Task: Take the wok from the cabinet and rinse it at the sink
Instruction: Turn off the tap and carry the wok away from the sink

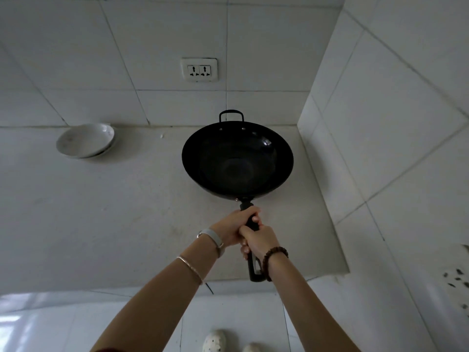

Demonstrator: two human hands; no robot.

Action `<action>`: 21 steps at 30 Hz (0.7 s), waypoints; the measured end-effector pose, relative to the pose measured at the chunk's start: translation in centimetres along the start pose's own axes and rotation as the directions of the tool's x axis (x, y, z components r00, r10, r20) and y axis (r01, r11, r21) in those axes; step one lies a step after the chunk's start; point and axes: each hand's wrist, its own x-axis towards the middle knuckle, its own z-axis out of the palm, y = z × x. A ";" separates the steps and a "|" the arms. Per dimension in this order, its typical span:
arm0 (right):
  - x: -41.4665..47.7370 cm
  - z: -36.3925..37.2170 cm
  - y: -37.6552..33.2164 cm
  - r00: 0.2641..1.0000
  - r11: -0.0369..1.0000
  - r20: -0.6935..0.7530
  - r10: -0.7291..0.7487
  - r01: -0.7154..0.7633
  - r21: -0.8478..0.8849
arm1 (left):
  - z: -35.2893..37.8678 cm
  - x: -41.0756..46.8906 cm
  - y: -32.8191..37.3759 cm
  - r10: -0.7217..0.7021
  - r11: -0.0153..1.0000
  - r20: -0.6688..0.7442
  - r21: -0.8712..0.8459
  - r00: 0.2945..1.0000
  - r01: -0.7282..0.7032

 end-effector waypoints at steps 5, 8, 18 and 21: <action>1.7 -0.1 -0.5 1.000 1.000 0.003 -0.004 0.004 -0.008 | -0.3 2.1 0.7 -0.022 0.997 0.015 -0.067 1.000 0.023; 2.5 -0.1 -1.0 1.000 1.000 0.006 -0.001 0.001 0.008 | -0.6 3.0 1.2 -0.021 0.996 0.035 -0.086 0.999 0.024; 4.1 0.4 -0.6 1.000 0.998 0.010 0.019 -0.020 0.057 | -1.6 5.1 1.2 -0.013 0.995 0.079 -0.099 0.997 0.021; 4.1 0.4 -0.2 1.000 0.998 0.022 0.021 -0.022 0.058 | -1.8 5.2 0.8 -0.015 0.994 0.091 -0.107 0.996 0.025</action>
